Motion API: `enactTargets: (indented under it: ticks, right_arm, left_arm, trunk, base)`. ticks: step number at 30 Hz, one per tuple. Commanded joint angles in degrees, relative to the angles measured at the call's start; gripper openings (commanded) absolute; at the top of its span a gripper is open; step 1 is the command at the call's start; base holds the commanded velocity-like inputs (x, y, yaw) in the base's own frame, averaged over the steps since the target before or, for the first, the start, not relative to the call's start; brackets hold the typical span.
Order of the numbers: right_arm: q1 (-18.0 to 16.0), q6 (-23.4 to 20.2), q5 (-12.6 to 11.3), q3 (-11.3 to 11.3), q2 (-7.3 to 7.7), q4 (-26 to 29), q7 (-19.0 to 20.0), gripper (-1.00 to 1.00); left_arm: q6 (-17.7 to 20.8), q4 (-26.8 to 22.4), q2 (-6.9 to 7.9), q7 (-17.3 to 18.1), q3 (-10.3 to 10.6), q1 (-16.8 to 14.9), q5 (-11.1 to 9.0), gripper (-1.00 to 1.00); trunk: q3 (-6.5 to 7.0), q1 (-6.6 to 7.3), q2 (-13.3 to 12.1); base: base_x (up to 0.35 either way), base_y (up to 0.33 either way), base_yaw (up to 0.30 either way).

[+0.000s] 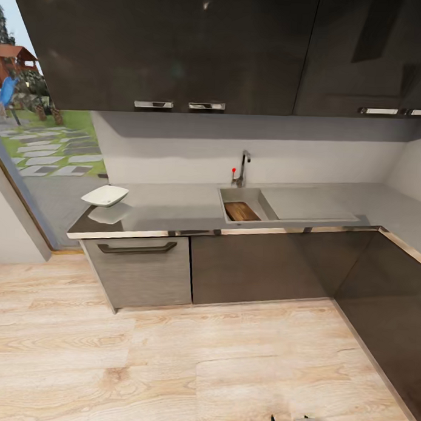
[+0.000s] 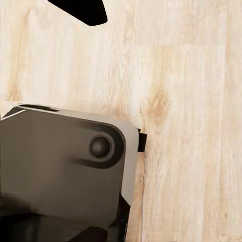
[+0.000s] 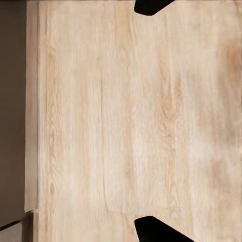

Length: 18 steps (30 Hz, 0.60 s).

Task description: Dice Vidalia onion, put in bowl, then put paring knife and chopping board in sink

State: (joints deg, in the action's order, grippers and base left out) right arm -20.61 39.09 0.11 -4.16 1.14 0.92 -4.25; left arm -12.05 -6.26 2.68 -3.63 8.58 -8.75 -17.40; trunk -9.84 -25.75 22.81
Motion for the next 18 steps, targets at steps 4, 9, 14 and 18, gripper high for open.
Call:
enactTargets:
  ticks: [4, 9, 14, 18]
  right_arm:
    - [1.96, 0.37, -1.97, -0.26, 0.49, 0.17, -0.88, 1.0]
    - [2.18, -0.09, -5.75, -0.15, 0.69, -0.07, -0.85, 1.0]
    - [3.01, -7.18, -5.91, -0.19, 0.63, -0.16, -0.83, 1.0]
    - [4.73, -20.49, -5.91, -0.17, 0.67, -0.19, -0.84, 1.0]
  left_arm:
    - [-1.95, -2.01, 3.1, -0.23, 0.68, -0.04, -0.35, 1.0]
    - [-3.62, -2.09, 4.59, -0.23, 0.7, -0.04, -0.43, 1.0]
    - [-3.85, -2.03, 4.64, -0.23, 0.78, -0.04, -0.44, 1.0]
    - [-3.69, -1.94, 4.62, -0.23, 0.85, -0.04, -0.44, 1.0]
  trunk:
    - [0.0, -0.03, 0.11]
    - [0.41, -0.03, 0.11]
    - [0.68, -0.03, 0.11]
    - [0.7, -0.03, 0.11]
  base:
    - [0.0, 0.0, -0.036]
    - [0.0, 0.0, -0.095]
    - [0.0, 0.0, -0.062]
    - [0.0, 0.0, -0.008]
